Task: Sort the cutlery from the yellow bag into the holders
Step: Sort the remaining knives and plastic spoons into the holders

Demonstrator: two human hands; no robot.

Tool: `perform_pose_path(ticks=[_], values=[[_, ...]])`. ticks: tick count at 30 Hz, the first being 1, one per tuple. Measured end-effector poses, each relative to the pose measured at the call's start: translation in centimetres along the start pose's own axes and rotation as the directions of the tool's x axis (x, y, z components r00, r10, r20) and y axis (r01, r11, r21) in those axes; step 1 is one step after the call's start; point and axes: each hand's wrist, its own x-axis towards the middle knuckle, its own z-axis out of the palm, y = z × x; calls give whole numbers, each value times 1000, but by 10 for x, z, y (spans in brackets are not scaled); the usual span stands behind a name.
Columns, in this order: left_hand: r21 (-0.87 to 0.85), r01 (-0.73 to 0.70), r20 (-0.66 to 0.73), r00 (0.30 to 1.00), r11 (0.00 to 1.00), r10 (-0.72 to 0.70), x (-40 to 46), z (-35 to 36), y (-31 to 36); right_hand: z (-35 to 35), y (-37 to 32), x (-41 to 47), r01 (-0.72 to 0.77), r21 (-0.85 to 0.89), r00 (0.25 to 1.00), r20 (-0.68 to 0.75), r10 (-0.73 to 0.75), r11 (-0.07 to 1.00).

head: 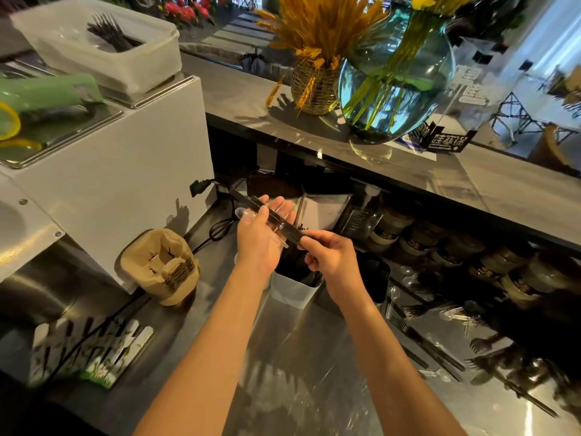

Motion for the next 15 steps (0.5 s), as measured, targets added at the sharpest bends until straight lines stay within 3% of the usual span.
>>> perform_pose_path(ticks=[9, 15], values=[[107, -26, 27, 999, 994, 23, 2, -20, 11, -3, -16, 8, 16, 157, 999, -52, -8, 988], [182, -19, -93, 995, 983, 37, 7, -23, 17, -15, -27, 16, -64, 290, 990, -104, 97, 955]])
